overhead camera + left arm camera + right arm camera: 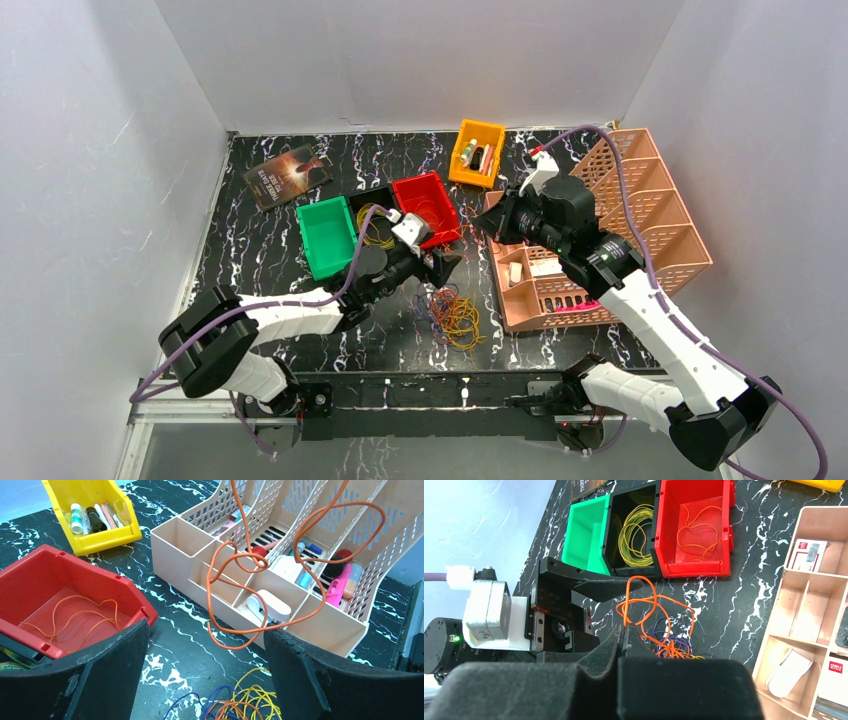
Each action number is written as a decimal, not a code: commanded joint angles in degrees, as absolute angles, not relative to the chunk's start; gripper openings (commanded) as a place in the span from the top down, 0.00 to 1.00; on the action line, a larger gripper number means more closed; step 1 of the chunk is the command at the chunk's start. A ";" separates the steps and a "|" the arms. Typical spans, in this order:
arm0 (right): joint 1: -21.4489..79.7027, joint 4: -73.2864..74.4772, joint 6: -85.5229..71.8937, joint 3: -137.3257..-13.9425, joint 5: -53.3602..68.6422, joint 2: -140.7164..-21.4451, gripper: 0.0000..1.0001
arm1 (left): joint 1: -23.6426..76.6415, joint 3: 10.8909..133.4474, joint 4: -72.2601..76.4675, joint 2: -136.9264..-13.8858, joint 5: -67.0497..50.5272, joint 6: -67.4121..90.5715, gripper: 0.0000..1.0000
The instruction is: Untangle the cables
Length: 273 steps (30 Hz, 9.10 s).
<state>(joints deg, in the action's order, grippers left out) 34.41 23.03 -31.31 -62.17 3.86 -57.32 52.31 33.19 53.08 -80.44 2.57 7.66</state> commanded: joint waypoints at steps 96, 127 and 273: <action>34.45 13.84 -17.64 -63.70 -0.43 -38.76 1.00 | 51.61 22.36 37.77 -60.85 25.73 46.29 1.00; 34.41 15.27 -18.27 -66.54 -7.70 -42.11 1.00 | 51.27 25.07 19.59 -52.75 31.72 33.62 0.38; 34.37 25.84 -6.46 -78.42 -20.72 -100.44 0.96 | 51.16 27.62 -2.04 -45.42 27.71 32.42 0.02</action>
